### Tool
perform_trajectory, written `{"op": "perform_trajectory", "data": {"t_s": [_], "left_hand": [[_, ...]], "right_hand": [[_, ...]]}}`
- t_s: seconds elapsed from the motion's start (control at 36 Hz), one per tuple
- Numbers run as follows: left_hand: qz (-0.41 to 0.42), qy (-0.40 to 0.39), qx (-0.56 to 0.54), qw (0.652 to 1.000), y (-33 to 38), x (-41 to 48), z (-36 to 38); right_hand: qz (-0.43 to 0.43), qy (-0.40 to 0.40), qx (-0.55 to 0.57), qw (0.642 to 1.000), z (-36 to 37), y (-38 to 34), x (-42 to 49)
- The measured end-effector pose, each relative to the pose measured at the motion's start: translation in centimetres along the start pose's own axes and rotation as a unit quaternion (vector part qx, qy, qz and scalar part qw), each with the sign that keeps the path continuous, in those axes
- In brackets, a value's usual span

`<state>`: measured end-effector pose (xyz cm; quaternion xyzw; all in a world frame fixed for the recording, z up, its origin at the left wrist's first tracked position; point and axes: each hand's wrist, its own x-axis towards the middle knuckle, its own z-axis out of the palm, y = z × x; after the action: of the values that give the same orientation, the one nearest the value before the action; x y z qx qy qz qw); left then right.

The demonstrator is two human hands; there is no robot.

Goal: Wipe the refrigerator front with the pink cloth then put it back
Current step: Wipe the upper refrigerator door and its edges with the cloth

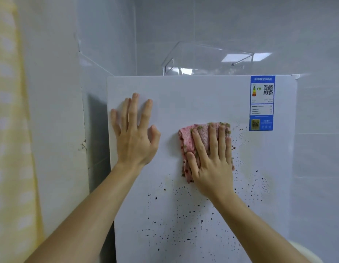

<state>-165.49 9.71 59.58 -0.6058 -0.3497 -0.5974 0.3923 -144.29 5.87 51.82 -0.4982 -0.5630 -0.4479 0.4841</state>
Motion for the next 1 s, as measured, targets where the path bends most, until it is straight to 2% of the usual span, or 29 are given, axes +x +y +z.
{"op": "perform_trajectory", "data": {"t_s": [0.14, 0.25, 0.39, 0.56, 0.72, 0.86, 1.0], "left_hand": [[0.019, 0.002, 0.009, 1.0, 0.6, 0.3, 0.1], [0.022, -0.005, 0.002, 1.0, 1.5, 0.3, 0.3], [0.029, 0.0, 0.004, 1.0, 2.1, 0.7, 0.4], [0.026, 0.008, 0.002, 1.0, 3.1, 0.6, 0.9], [0.04, -0.005, 0.01, 0.999, 4.6, 0.4, 1.6], [0.049, 0.003, 0.023, 0.999, 4.3, 0.1, 1.9], [0.057, 0.014, 0.03, 0.998, 4.1, 0.1, 2.2]], "right_hand": [[0.01, 0.006, 0.0, 1.0, -0.1, 0.0, 2.2], [0.04, 0.028, -0.005, 0.999, -0.6, 0.2, 7.6], [0.034, 0.045, -0.012, 0.998, -1.1, 1.3, 11.8], [0.036, 0.049, -0.017, 0.998, -0.5, 2.3, 5.9], [0.021, -0.002, -0.021, 1.0, -0.9, 4.7, -0.4], [0.005, 0.009, -0.017, 1.0, -1.2, 5.1, 0.3], [0.03, 0.049, -0.028, 0.998, -1.2, 6.3, 4.6]]}}
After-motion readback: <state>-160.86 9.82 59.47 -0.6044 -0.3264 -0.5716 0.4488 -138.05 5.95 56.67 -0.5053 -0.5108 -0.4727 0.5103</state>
